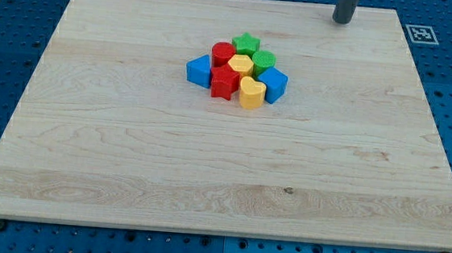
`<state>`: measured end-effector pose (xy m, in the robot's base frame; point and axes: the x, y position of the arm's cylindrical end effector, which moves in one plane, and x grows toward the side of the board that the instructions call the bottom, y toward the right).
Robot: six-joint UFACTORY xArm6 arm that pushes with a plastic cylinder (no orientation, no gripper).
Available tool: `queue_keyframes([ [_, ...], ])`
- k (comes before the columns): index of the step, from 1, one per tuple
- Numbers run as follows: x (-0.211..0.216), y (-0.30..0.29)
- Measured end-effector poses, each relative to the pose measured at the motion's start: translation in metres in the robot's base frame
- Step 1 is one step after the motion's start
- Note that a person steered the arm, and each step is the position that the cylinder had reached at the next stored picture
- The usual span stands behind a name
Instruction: Slide the green star to top right
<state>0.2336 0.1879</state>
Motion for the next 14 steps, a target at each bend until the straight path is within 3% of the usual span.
queue_keyframes([
  [3, 0.011, -0.184],
  [5, 0.098, -0.268],
  [8, 0.102, -0.268],
  [10, 0.158, -0.251],
  [12, 0.158, -0.227],
  [14, 0.118, -0.16],
])
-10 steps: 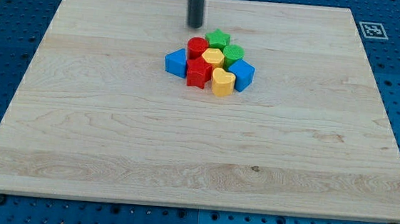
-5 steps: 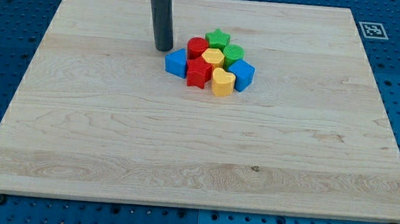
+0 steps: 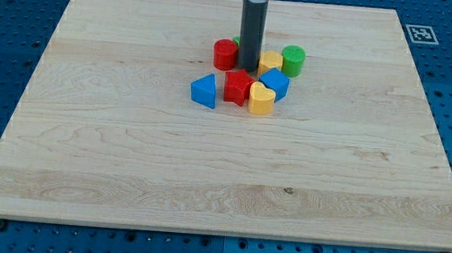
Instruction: Slide the green star to top right
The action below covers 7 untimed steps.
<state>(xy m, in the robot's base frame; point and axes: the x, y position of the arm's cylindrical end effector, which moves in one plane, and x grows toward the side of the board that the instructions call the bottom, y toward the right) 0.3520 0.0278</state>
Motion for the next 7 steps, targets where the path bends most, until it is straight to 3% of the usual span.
queue_keyframes([
  [2, -0.023, 0.011],
  [4, -0.027, -0.051],
  [7, -0.07, -0.044],
])
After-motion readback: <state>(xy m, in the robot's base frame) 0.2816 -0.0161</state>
